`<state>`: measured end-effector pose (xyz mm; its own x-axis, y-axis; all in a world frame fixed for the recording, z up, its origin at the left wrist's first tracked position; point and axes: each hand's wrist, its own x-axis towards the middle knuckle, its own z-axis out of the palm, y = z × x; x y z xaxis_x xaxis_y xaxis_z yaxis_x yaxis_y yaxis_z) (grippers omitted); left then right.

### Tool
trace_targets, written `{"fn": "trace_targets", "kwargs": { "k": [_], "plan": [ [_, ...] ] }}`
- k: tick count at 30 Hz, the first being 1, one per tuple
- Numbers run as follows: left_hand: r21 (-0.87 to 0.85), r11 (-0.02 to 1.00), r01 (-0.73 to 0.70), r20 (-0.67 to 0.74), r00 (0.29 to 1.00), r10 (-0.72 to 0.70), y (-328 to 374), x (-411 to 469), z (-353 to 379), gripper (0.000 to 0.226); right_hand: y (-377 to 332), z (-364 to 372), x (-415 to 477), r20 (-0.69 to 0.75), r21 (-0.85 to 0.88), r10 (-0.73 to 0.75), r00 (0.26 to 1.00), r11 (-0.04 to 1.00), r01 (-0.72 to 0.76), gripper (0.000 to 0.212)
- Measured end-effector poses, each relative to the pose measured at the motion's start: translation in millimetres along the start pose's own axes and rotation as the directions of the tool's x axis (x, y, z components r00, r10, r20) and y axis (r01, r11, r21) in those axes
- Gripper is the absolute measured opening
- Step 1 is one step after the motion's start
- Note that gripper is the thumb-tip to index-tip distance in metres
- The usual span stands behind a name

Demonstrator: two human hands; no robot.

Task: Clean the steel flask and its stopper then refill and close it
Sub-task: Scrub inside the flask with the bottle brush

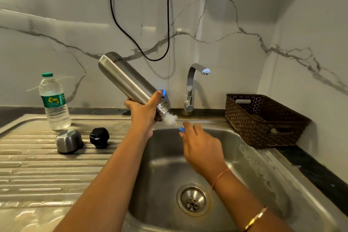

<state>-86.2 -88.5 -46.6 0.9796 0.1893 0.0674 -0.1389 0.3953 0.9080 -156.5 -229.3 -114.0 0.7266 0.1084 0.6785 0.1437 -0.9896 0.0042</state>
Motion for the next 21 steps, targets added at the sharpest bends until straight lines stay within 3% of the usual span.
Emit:
{"fn": "trace_targets", "kwargs": {
  "k": [2,3,4,5,6,7,8,9,10,11,12,13,14,16,17,18,19,20,21],
  "plan": [
    [-0.009,1.0,-0.001,-0.002,1.0,0.001,1,1,0,0.074,-5,-1,1,-0.002,0.086,0.007,1.0,0.996,-0.007,0.034],
    [0.003,1.0,-0.006,-0.001,1.0,0.006,2,2,-2,0.074,-7,-5,6,0.115,0.287,0.061,0.992,0.954,-0.092,0.034],
    [0.014,1.0,-0.009,-0.001,1.0,0.009,2,2,-3,0.075,-8,-11,10,0.304,0.565,0.098,0.948,0.782,-0.262,0.034],
    [0.013,1.0,-0.004,-0.002,1.0,0.004,3,3,-5,0.074,-4,-14,12,0.523,0.732,0.073,0.849,0.472,-0.491,0.034],
    [-0.009,1.0,0.01,0.0,1.0,-0.01,3,5,-6,0.073,1,-19,14,0.66,0.742,-0.015,0.751,0.171,-0.649,0.034],
    [-0.041,0.999,0.027,0.003,1.0,-0.027,5,5,-7,0.071,7,-22,16,0.698,0.715,-0.074,0.712,0.016,-0.699,0.034],
    [-0.061,0.997,0.04,0.008,0.999,-0.039,5,5,-7,0.07,11,-22,15,0.7,0.712,-0.08,0.709,-0.002,-0.703,0.034],
    [-0.057,0.998,0.041,0.006,0.999,-0.041,5,5,-6,0.07,11,-22,12,0.686,0.728,-0.064,0.725,0.066,-0.682,0.032],
    [-0.037,0.999,0.034,0.002,0.999,-0.034,4,4,-6,0.071,11,-20,8,0.628,0.75,-0.006,0.778,0.272,-0.603,0.03],
    [-0.02,1.0,0.024,-0.001,1.0,-0.024,4,4,-6,0.071,8,-17,6,0.515,0.677,0.051,0.856,0.589,-0.442,0.028],
    [-0.011,1.0,0.013,-0.007,1.0,-0.013,4,4,-6,0.071,7,-13,4,0.372,0.465,0.061,0.926,0.851,-0.243,0.028],
    [-0.015,1.0,0.003,-0.014,1.0,-0.004,4,5,-6,0.069,7,-8,1,0.234,0.216,0.052,0.971,0.971,-0.104,0.029],
    [-0.031,1.0,0.0,-0.024,1.0,-0.001,5,6,-6,0.067,5,-4,0,0.121,0.053,0.045,0.992,0.997,-0.051,0.03],
    [-0.076,0.997,0.003,-0.042,0.999,-0.006,8,6,-6,0.068,2,-3,-1,-0.036,-0.015,-0.004,0.999,1.0,0.004,0.034],
    [-0.081,0.997,-0.003,-0.049,0.999,-0.001,8,6,-6,0.069,-2,-3,0,-0.048,0.011,0.016,0.999,1.0,-0.016,0.033],
    [-0.072,0.997,-0.015,-0.056,0.998,0.011,8,6,-8,0.071,-6,-7,4,0.021,0.144,0.056,0.998,0.988,-0.058,0.032],
    [-0.057,0.998,-0.028,-0.058,0.998,0.025,9,7,-10,0.072,-8,-13,10,0.209,0.413,0.118,0.971,0.889,-0.197,0.031],
    [-0.044,0.998,-0.037,-0.053,0.998,0.035,9,7,-11,0.073,-6,-18,14,0.46,0.663,0.115,0.881,0.615,-0.426,0.031],
    [-0.032,0.999,-0.038,-0.04,0.999,0.037,9,8,-12,0.073,1,-24,16,0.65,0.717,0.036,0.759,0.302,-0.628,0.031]
  ]
}}
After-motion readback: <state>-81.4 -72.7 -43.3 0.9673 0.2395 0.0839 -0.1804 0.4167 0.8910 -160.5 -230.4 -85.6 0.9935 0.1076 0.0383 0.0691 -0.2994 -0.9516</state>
